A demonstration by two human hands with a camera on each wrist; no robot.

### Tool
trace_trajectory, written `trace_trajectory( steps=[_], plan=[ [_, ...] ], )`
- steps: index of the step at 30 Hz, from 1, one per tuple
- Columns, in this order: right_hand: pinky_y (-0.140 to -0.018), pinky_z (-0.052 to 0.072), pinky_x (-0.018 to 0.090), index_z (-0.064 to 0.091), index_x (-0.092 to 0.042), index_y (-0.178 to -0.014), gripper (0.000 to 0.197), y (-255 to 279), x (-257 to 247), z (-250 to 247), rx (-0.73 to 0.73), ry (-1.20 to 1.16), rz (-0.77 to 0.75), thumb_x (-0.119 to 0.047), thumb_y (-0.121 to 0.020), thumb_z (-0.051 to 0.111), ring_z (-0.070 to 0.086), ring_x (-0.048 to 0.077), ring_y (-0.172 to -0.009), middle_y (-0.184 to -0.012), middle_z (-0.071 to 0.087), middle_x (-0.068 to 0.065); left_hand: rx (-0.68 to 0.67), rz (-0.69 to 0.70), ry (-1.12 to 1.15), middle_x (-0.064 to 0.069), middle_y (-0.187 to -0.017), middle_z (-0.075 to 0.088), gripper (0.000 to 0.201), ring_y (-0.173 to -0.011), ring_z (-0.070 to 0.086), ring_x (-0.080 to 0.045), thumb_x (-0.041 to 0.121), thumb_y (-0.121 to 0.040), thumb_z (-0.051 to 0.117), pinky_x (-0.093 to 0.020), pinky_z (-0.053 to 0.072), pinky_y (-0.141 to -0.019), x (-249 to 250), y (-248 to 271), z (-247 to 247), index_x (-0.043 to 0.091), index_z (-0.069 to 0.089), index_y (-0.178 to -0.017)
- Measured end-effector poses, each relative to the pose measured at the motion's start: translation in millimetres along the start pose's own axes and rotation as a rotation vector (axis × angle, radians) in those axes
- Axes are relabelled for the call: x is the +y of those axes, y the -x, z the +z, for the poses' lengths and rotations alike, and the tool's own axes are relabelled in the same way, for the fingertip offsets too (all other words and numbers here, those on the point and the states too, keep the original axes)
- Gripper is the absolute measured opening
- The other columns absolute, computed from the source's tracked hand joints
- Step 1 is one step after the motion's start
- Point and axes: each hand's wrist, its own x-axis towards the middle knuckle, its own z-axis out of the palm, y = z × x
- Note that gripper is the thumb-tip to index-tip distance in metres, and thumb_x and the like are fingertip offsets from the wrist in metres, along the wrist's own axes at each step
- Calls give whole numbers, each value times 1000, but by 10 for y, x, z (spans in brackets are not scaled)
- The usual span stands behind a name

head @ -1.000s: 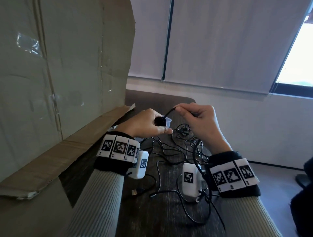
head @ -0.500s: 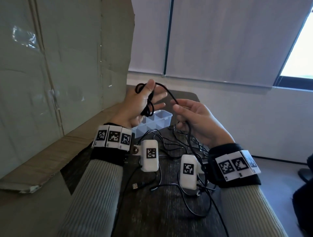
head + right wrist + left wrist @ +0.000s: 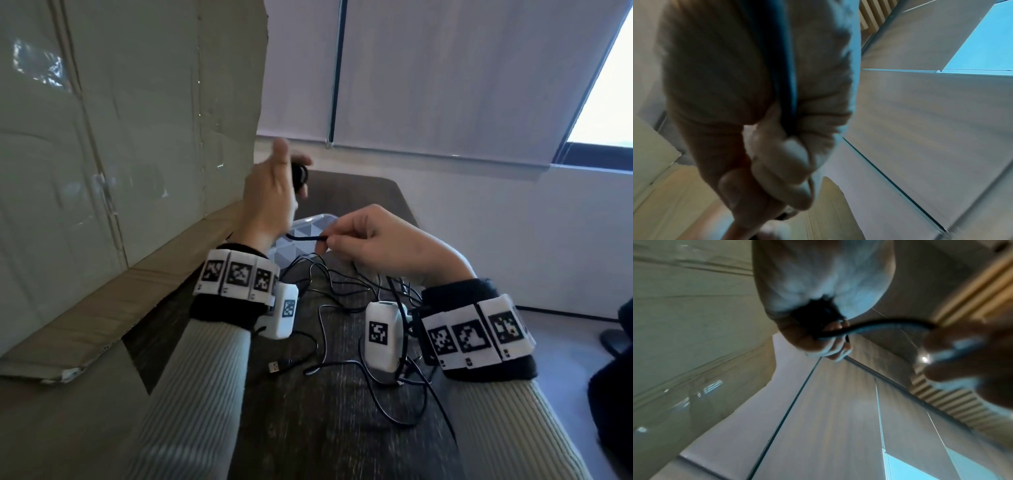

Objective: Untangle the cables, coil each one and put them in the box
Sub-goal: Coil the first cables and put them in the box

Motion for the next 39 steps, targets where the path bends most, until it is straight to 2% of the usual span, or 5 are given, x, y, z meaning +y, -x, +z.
trace_trajectory(
  steps=[9, 16, 26, 32, 39],
  plan=[
    [-66, 52, 24, 75, -19, -78, 8, -97, 84, -118, 477, 55, -191, -12, -81, 74, 68, 6, -63, -68, 72, -7, -613, -24, -162, -10, -65, 64, 77, -48, 46, -12, 74, -86, 26, -22, 35, -43, 190, 157, 75, 8, 65, -80],
    [-53, 46, 22, 63, -13, -73, 26, -55, 219, -194, 500, -185, -156, -17, -66, 88, 57, 10, -52, -60, 67, -4, -811, -82, -175, 3, -69, 62, 36, -50, 48, -3, 26, -83, 70, -18, 41, -47, 197, 179, -21, -3, 61, -102],
    [-50, 39, 20, 64, -7, -101, 12, 26, 238, -230, 117, -195, -97, -10, -98, 53, 41, 11, -51, -55, 54, -9, -547, -387, 436, 6, -62, 58, 25, -78, 72, -16, 34, -83, 50, -30, 60, -60, 125, 74, -431, 10, 54, -88],
    [-63, 40, 35, 65, -12, -117, 24, -52, 266, -109, 52, -204, -14, -15, -102, 47, 38, 19, -55, -56, 43, -10, -338, -455, 701, -17, -107, 70, 32, -100, 69, -27, 36, -99, 38, -31, 59, -68, 139, -31, -341, 9, 50, -88],
    [-47, 56, 31, 46, -11, -131, 29, -63, 152, 39, -180, -466, 128, -17, -103, 42, 42, 10, -45, -57, 38, -7, -143, -428, 1064, 4, -76, 64, 30, -86, 71, -19, 36, -101, 33, -53, 58, -71, 169, -72, -216, 14, 50, -90]
  ],
)
